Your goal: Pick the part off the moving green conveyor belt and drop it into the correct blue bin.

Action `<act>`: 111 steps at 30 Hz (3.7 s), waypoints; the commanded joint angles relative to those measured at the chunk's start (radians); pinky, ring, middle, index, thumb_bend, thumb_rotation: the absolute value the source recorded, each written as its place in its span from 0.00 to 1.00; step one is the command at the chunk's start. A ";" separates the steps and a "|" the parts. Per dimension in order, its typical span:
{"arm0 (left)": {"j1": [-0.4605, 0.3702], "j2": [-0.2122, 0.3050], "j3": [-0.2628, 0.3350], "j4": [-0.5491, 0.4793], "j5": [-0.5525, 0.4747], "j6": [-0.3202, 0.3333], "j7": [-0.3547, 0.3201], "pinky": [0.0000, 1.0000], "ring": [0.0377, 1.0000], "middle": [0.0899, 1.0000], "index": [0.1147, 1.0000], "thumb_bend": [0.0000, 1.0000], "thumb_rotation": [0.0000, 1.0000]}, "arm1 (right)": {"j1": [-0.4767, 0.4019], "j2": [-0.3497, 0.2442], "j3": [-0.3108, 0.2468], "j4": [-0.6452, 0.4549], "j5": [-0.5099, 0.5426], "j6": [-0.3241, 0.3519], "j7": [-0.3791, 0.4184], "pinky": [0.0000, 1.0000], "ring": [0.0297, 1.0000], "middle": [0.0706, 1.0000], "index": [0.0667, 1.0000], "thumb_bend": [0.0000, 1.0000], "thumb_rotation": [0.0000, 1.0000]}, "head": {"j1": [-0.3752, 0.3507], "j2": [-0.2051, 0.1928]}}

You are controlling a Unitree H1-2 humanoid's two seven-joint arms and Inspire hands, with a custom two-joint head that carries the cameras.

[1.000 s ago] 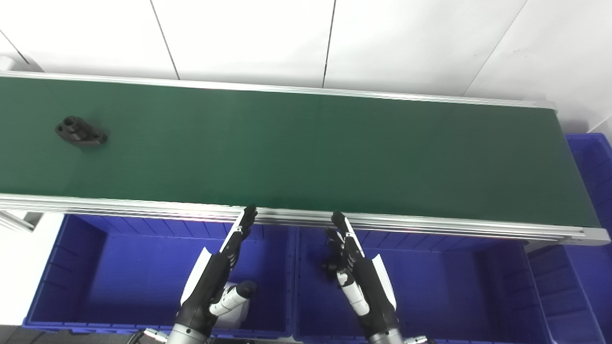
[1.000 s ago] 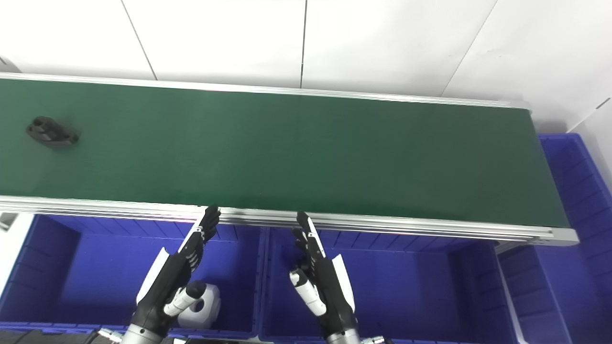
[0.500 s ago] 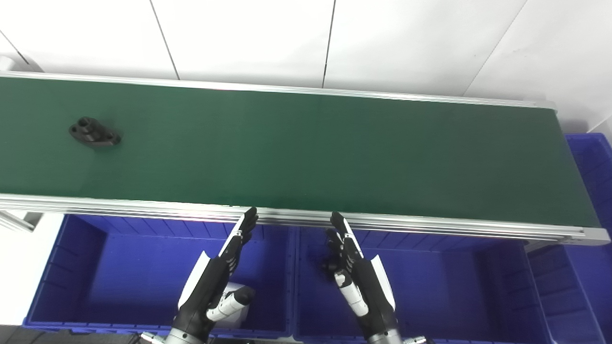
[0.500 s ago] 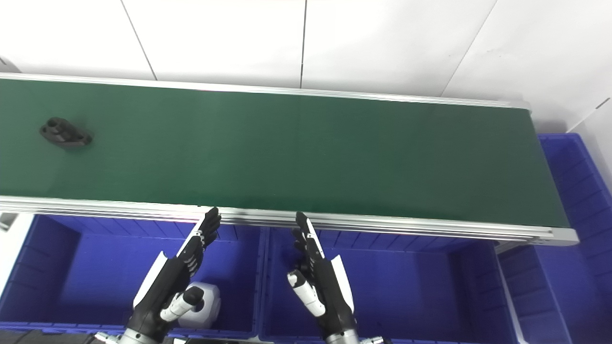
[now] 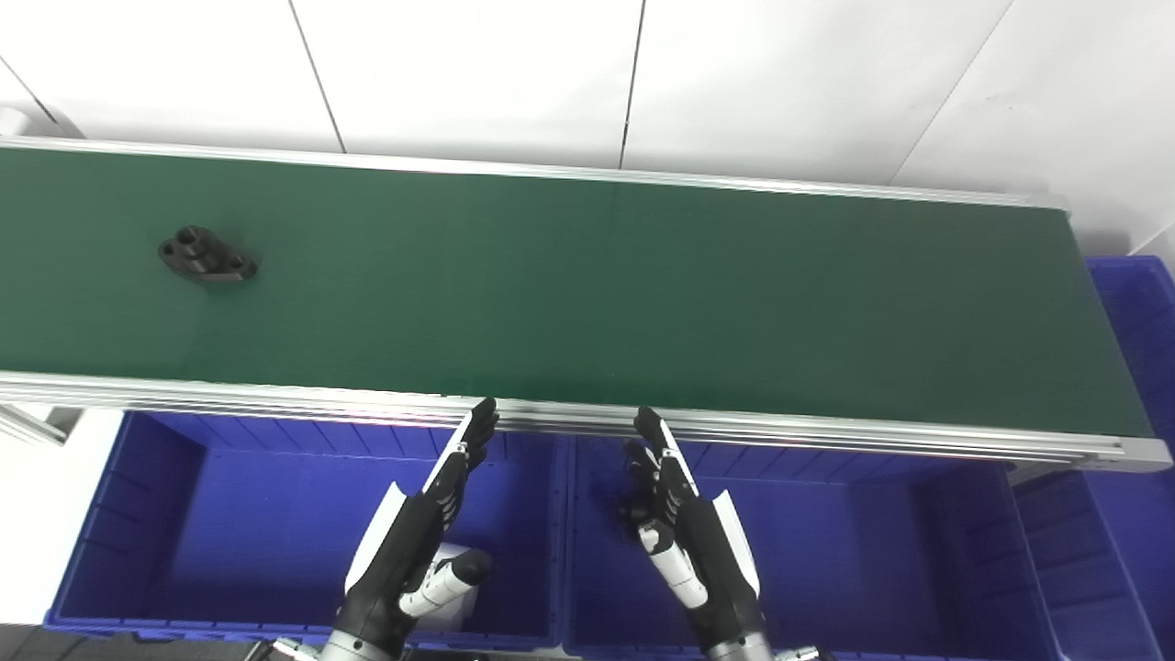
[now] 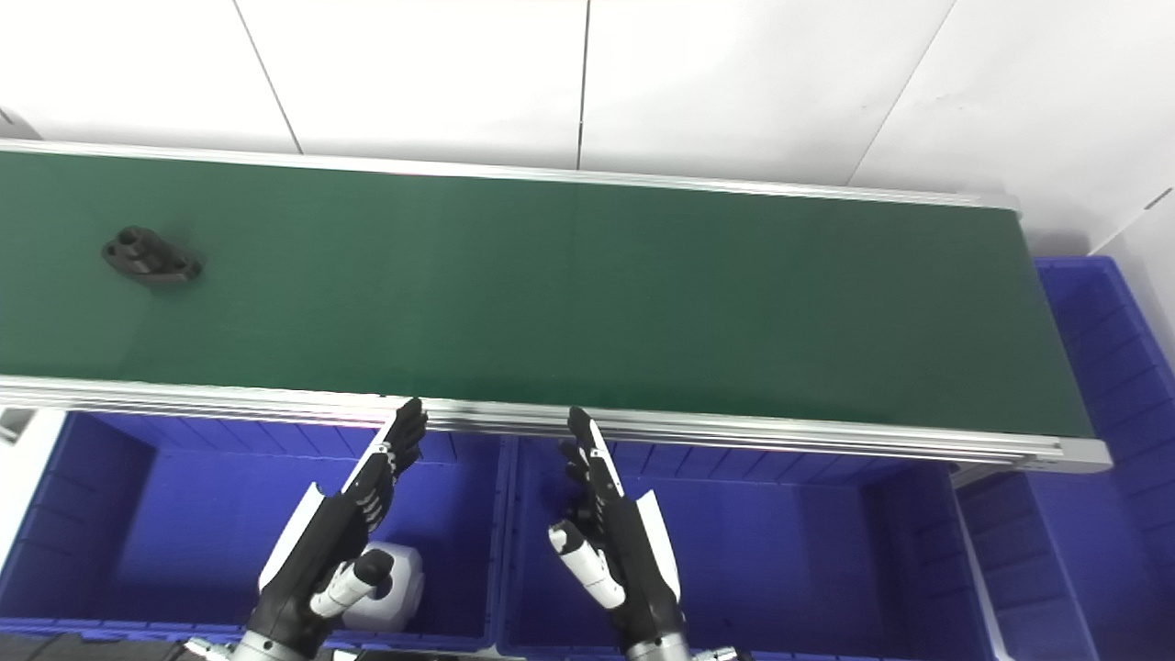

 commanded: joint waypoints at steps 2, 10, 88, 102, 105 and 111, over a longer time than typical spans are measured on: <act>0.009 -0.007 -0.009 -0.012 0.000 -0.028 0.005 1.00 1.00 1.00 1.00 0.96 0.89 | 0.000 0.000 0.000 0.000 -0.002 -0.077 0.003 0.92 0.93 0.98 1.00 0.90 0.95 | 0.026 -0.032; -0.002 -0.027 -0.021 0.064 0.044 -0.089 0.023 1.00 1.00 1.00 1.00 0.95 0.88 | -0.016 -0.020 -0.016 0.070 0.021 -0.143 0.009 0.94 0.95 0.99 1.00 0.88 0.95 | 0.103 -0.111; -0.161 -0.117 -0.182 0.343 0.136 -0.227 0.162 0.88 1.00 1.00 1.00 0.96 0.82 | -0.675 -0.001 -0.178 -0.220 -0.415 0.334 0.107 0.72 0.81 0.86 0.93 0.92 0.65 | 0.122 -0.338; -0.138 -0.147 -0.210 0.306 0.169 -0.219 0.154 0.84 1.00 1.00 1.00 0.96 0.83 | -0.865 -0.029 -0.050 -0.047 -0.633 0.505 0.222 0.57 0.69 0.80 0.84 0.97 0.62 | 0.140 -0.280; -0.136 -0.150 -0.213 0.299 0.169 -0.219 0.153 0.83 1.00 1.00 1.00 0.95 0.82 | -0.894 -0.029 -0.019 -0.012 -0.668 0.523 0.239 0.54 0.65 0.75 0.84 0.98 0.62 | 0.141 -0.274; -0.122 -0.163 -0.223 0.286 0.174 -0.210 0.153 0.84 1.00 1.00 1.00 0.98 0.83 | -0.955 -0.048 0.058 0.089 -0.767 0.536 0.254 0.52 0.66 0.73 0.84 0.97 0.62 | 0.154 -0.255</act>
